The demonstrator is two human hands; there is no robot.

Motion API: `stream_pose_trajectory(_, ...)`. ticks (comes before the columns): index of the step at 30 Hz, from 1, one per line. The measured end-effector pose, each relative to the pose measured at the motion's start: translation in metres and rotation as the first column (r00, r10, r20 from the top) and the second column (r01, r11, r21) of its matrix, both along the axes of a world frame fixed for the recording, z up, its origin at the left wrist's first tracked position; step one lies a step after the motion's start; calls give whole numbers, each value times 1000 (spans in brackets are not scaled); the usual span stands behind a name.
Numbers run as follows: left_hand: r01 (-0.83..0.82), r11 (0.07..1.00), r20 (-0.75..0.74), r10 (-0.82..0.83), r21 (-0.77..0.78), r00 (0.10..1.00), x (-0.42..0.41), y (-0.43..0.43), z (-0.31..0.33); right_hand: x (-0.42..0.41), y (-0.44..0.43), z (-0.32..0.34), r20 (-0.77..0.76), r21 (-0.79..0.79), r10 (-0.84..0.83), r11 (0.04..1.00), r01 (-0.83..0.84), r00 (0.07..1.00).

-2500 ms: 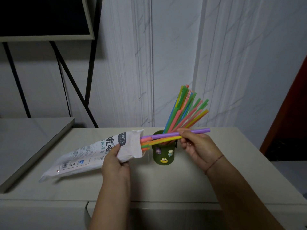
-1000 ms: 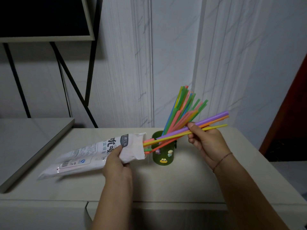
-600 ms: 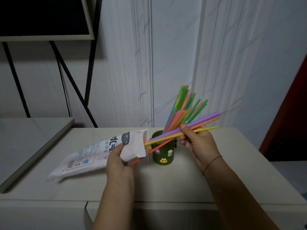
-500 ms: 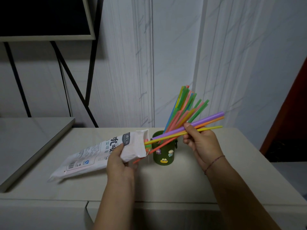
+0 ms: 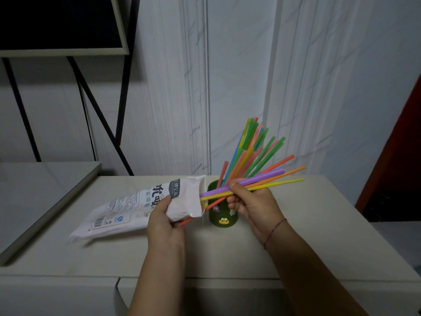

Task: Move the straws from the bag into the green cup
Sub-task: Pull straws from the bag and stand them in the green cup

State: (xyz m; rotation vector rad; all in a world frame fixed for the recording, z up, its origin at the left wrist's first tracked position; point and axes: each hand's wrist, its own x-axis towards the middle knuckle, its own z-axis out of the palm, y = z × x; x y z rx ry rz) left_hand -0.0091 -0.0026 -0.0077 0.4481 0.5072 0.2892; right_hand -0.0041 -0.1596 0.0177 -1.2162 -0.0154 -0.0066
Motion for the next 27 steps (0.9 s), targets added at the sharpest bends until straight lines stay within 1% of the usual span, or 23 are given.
stream_pose_trajectory(5,-19,1000,-3,19,11,1000,0,-2,3,0,0,1,-27,28,11,1000,-10,1000)
stream_pose_trajectory(7,-61,998,9,61,-21,998,0,2,3,1,-6,5,-18,54,-15,998,16,1000)
stream_pose_trajectory(9,-103,993,23,104,-56,994,3,12,1,4,-16,9,1,76,-75,994,74,997)
stream_pose_trajectory(15,-141,989,10,142,-49,990,4,27,-5,11,-45,16,89,25,-272,962,271,958)
stream_pose_trajectory(21,-136,990,4,136,-42,991,3,20,-3,13,-52,16,186,-85,-388,909,408,903)
stream_pose_trajectory(24,-134,990,1,134,-42,991,4,18,-5,13,-50,14,222,-211,-386,878,430,895)
stream_pose_trajectory(27,-131,990,-14,131,-51,991,5,18,-6,14,-46,10,238,-303,-350,860,411,906)
